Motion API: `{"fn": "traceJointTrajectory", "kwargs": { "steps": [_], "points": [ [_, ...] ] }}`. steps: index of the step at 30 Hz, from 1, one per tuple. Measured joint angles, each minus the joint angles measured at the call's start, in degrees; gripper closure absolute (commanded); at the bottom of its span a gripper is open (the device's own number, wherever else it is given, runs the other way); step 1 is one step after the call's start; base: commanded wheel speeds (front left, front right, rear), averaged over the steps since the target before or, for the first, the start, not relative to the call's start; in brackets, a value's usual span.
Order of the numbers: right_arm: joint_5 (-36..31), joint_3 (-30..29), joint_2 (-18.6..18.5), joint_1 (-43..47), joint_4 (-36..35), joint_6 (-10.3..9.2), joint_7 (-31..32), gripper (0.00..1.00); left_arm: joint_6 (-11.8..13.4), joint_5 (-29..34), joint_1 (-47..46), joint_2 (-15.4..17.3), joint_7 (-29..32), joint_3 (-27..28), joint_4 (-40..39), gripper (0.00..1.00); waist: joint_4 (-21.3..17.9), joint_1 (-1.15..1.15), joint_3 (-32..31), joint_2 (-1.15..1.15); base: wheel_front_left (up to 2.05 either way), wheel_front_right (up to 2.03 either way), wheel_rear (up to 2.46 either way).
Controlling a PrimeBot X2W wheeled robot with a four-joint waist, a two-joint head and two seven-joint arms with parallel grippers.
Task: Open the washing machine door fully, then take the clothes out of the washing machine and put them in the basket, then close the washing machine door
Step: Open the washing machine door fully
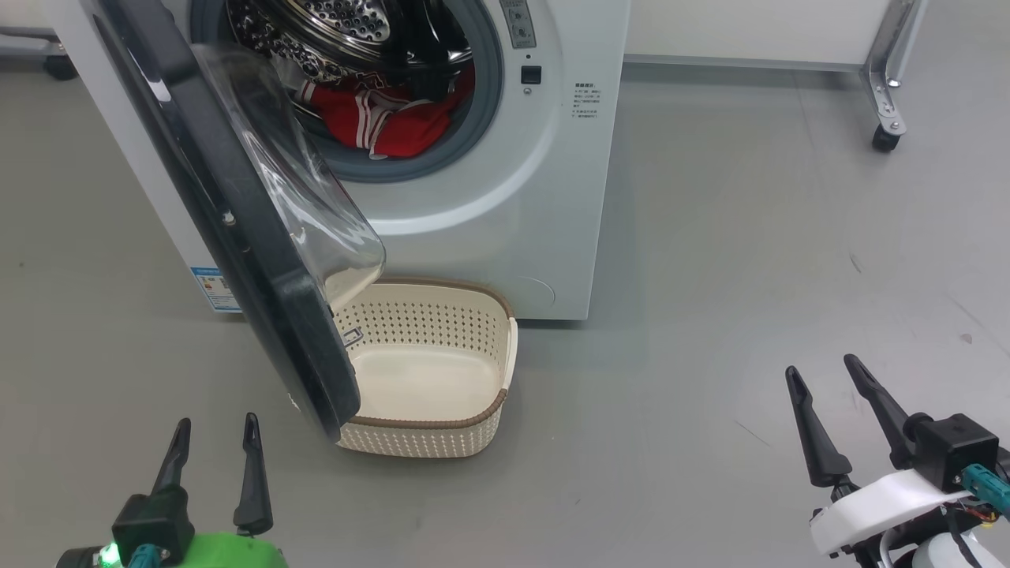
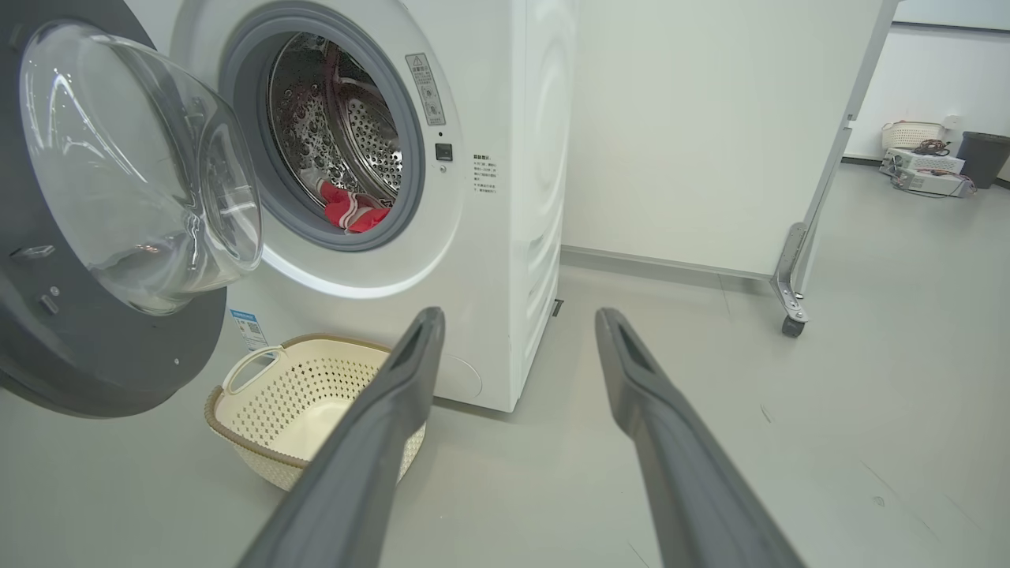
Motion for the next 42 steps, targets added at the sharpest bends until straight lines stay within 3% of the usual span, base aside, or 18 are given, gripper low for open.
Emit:
{"fn": "traceJointTrajectory", "kwargs": {
  "steps": [22, 42],
  "points": [
    [-4.38, -6.04, 4.66, 4.49, -0.98, -0.09, 0.00, 0.00, -1.01, 1.41, 0.08, -0.21, 0.00, 0.52, 0.46, 0.00, -0.85, 0.00, 0.20, 0.00, 0.00, 0.00, 0.00],
    [-7.15, -7.45, 6.54, 5.72, -1.35, -0.10, 0.00, 0.00, -1.07, 1.40, 0.08, -0.35, 0.00, 1.38, 0.80, 0.00, -0.93, 0.00, 0.05, 0.00, 0.00, 0.00, 0.00]
  ]
}}
